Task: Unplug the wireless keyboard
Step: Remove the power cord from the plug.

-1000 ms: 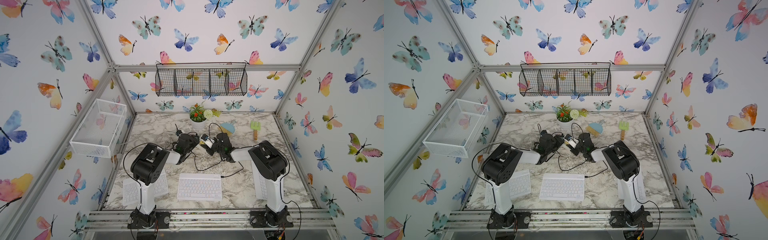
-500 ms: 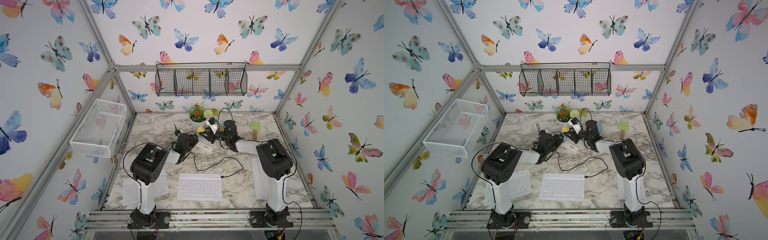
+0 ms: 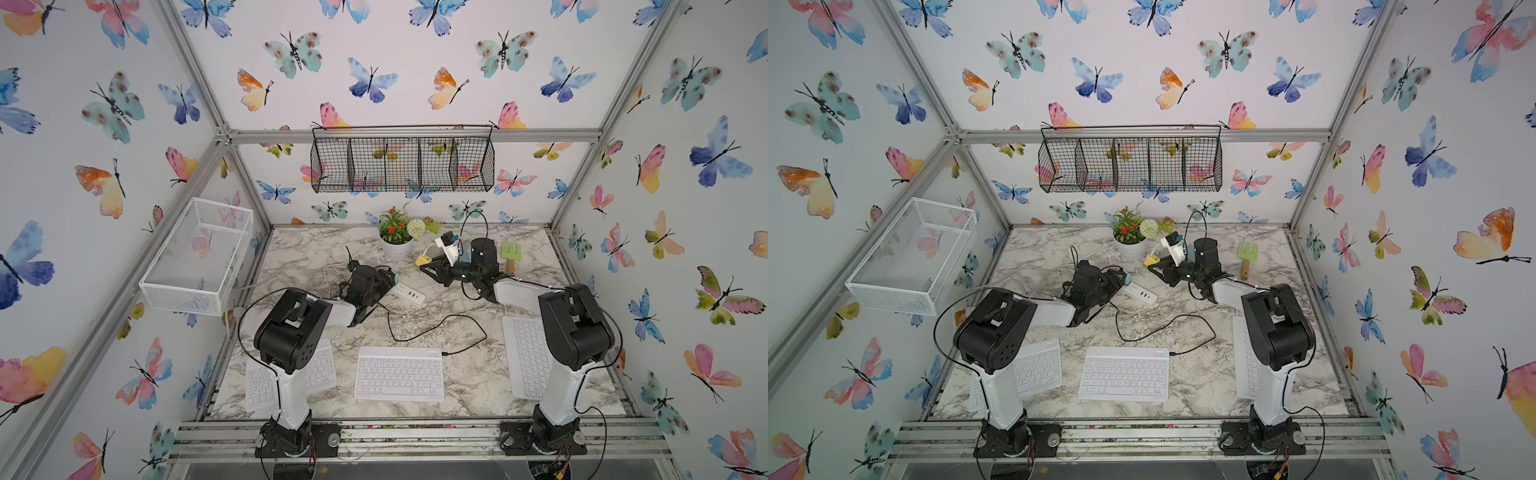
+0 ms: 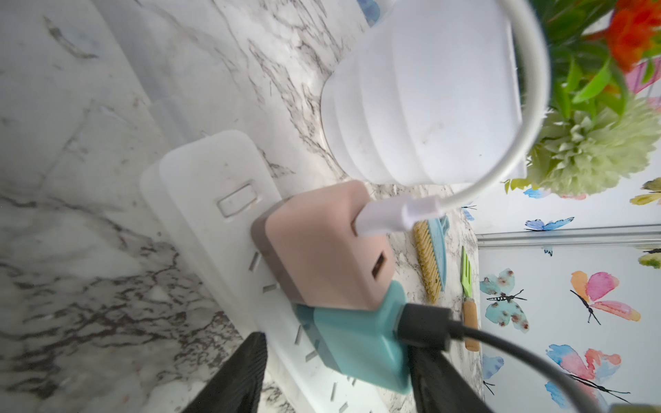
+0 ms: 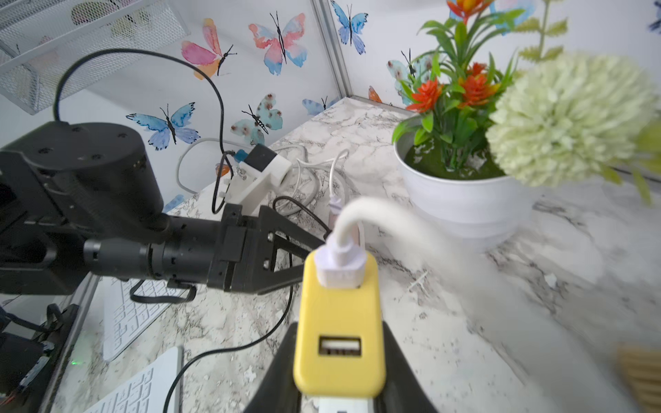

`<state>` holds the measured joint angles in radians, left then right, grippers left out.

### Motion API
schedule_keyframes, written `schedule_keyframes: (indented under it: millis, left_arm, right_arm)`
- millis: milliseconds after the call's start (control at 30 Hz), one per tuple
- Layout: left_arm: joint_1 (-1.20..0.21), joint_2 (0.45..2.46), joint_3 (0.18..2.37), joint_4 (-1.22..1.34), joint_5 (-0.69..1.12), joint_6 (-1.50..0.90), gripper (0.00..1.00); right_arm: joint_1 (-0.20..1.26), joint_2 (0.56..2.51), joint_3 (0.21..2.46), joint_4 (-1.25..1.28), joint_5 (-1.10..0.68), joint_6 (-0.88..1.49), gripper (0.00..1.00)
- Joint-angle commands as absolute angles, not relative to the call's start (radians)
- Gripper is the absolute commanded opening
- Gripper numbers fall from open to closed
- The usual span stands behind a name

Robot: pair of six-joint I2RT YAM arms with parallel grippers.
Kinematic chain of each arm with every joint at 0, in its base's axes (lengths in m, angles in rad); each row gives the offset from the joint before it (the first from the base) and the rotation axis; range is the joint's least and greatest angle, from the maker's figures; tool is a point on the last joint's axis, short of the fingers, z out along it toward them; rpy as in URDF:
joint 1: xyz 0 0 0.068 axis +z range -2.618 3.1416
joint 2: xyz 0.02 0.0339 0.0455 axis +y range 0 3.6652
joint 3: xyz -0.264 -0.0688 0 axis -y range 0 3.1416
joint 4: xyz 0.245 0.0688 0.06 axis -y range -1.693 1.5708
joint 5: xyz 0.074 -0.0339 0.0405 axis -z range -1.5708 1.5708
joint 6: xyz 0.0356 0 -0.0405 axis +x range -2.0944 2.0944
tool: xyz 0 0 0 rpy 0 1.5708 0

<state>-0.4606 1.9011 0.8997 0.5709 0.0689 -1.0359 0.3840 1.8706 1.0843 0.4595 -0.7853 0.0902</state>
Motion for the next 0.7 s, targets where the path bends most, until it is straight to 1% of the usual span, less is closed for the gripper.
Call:
schedule_keyframes:
  millis: [0, 100, 200, 333, 533, 667]
  left_arm:
    - [-0.458, 1.85, 0.907, 0.471, 0.144, -0.916, 0.68]
    - [-0.463, 1.827, 0.939, 0.466, 0.203, -0.809, 0.7]
    - [-0.462, 1.812, 0.94, 0.545, 0.302, -0.747, 0.73]
    - [-0.46, 1.823, 0.956, 0.684, 0.509, -0.695, 0.77]
    - [-0.457, 1.872, 0.933, 1.017, 0.768, -0.753, 0.78]
    - [-0.459, 1.916, 0.91, 1.296, 0.865, -0.875, 0.79]
  right_arm:
    - [0.377, 1.827, 1.036, 0.381, -0.831, 0.118, 0.22]
    - [0.352, 1.798, 1.003, 0.318, -0.842, 0.108, 0.22]
    - [0.327, 1.765, 0.971, 0.289, -0.87, 0.12, 0.22]
    - [0.299, 1.715, 0.922, 0.3, -0.955, 0.129, 0.22]
    - [0.257, 1.66, 0.897, 0.296, -1.062, 0.142, 0.22]
    - [0.245, 1.638, 0.887, 0.303, -1.102, 0.164, 0.22]
